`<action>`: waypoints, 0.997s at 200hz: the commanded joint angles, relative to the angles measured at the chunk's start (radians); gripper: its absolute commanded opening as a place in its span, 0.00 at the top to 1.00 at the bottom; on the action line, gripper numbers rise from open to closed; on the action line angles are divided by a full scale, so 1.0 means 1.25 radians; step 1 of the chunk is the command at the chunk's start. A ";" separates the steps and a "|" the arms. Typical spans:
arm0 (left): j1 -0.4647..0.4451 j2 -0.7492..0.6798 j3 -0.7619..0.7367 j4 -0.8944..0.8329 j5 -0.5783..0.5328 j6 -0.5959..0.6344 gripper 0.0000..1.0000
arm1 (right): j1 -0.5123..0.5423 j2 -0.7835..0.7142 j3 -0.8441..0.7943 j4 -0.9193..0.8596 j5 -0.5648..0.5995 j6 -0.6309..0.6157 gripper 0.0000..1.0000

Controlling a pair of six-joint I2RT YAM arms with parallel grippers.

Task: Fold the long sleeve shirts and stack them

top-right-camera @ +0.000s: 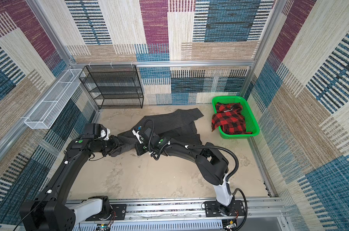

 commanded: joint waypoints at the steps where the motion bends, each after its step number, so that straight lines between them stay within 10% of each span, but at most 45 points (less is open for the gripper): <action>1: 0.026 -0.046 -0.039 -0.063 -0.012 -0.008 0.44 | 0.002 -0.013 0.002 0.003 0.007 0.000 1.00; 68: 0.135 -0.201 -0.154 -0.106 0.014 -0.127 0.41 | 0.001 -0.018 0.003 -0.004 0.003 -0.013 1.00; 199: 0.159 -0.291 -0.361 0.281 0.026 -0.389 0.45 | 0.002 -0.020 -0.006 0.003 -0.021 -0.023 1.00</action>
